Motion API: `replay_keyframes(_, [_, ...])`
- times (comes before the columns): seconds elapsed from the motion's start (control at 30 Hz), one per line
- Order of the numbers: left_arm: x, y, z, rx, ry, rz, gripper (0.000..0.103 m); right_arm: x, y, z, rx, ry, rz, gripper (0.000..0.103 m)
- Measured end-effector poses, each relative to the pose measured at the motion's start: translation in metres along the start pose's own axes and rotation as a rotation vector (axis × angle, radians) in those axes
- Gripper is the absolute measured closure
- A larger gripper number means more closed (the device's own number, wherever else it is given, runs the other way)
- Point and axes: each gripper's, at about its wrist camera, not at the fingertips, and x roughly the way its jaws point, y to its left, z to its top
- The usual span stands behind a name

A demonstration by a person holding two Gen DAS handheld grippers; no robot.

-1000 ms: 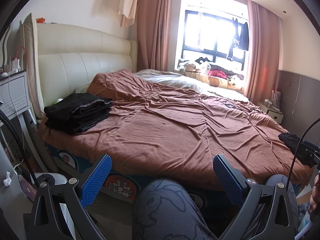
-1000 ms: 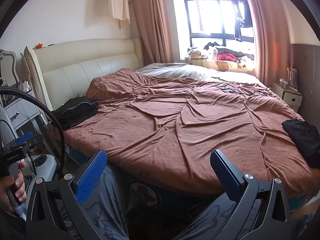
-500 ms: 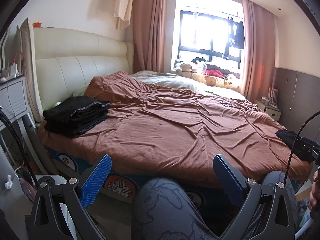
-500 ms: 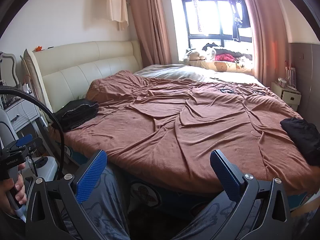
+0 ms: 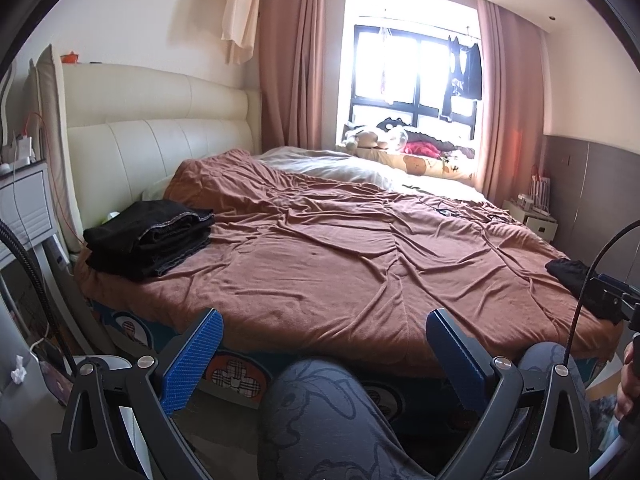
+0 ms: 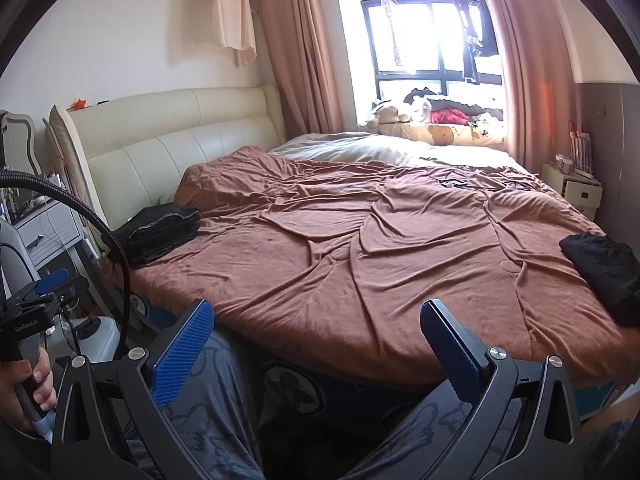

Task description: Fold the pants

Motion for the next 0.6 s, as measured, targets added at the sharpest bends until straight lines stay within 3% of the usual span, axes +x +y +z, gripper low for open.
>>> replay_keyframes(0.6, [-0.015,-0.011,0.008,0.009,-0.014,-0.018,0.001,-0.014,0.0,-0.001,0.007,-0.02,0.001,0.0])
